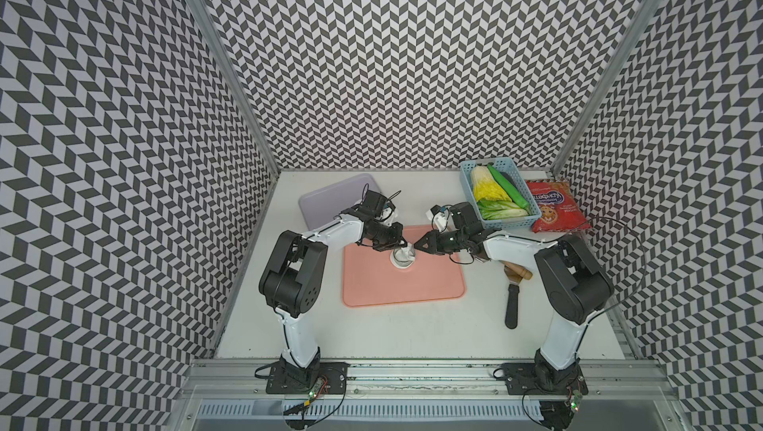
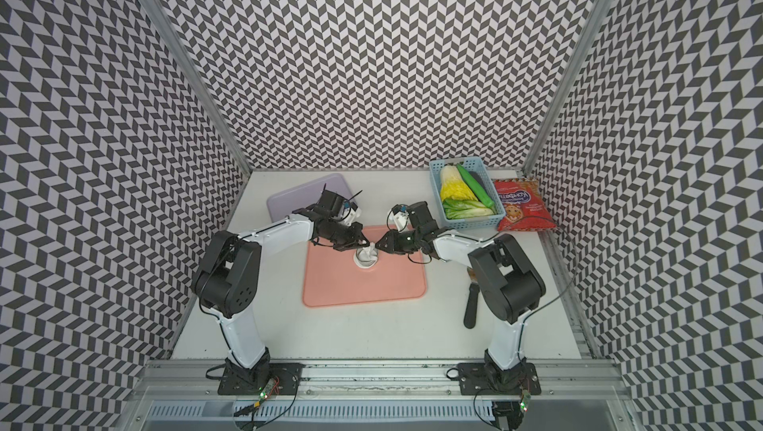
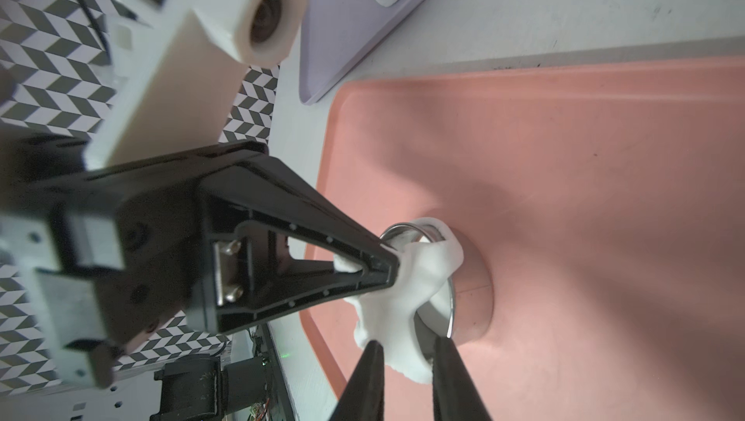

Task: Roll out the dumpling wrappers from the dough
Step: Remove the dumpling wrapper from the work surface.

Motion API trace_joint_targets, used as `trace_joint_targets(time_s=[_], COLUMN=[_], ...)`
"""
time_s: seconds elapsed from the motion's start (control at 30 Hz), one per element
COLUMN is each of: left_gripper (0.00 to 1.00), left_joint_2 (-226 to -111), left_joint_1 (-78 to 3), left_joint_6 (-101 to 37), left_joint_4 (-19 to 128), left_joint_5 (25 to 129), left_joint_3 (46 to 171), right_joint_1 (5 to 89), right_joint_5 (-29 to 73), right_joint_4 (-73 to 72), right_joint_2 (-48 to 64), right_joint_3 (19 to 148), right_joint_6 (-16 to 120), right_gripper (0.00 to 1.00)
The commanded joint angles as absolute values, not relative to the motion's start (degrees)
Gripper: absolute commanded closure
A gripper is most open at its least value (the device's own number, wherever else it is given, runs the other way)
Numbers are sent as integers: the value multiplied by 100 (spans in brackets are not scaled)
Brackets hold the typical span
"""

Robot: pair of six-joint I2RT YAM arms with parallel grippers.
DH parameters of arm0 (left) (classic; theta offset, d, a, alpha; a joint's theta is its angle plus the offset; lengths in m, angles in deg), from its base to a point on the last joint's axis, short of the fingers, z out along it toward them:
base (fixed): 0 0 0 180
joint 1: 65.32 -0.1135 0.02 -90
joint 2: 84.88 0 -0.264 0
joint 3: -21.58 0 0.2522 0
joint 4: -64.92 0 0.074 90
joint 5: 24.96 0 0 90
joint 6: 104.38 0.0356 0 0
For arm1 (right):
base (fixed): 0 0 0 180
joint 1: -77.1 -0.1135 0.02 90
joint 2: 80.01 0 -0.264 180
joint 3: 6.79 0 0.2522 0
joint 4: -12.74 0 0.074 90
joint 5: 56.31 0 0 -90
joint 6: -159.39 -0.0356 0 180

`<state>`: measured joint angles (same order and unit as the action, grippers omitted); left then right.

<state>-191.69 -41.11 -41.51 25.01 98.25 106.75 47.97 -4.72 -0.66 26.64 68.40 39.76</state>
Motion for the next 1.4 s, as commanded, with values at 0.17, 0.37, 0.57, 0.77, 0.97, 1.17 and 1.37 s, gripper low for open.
trace_joint_targets(time_s=[0.17,0.37,0.57,0.77,0.97,1.17,1.37], left_gripper=[100,100,100,100,100,100,100], left_joint_2=[-18921,-18939,-18877,-18859,-18678,-18432,-18302], left_joint_1=[-4141,-4141,-4146,-4159,-4272,-4452,-4546], left_joint_6=[-4259,-4270,-4264,-4298,-4420,-4538,-4559], left_joint_4=[2620,2631,2646,2661,2790,2934,2981], left_joint_5=[9826,9844,9826,9817,9790,9733,9745], left_joint_3=[10639,10654,10637,10600,10356,10100,9996], right_joint_1=[4634,4546,4528,4410,4335,4327,4317], right_joint_5=[-178,-38,124,409,801,1169,1284], right_joint_4=[-508,-723,-841,-1246,-1831,-2319,-2466], right_joint_2=[3102,3213,3248,3421,3501,3524,3416], right_joint_3=[7348,7490,7450,7813,8157,8385,8375], right_joint_6=[4055,4125,4197,4318,4388,4557,4688], right_gripper=[76,76,76,80,94,100,100])
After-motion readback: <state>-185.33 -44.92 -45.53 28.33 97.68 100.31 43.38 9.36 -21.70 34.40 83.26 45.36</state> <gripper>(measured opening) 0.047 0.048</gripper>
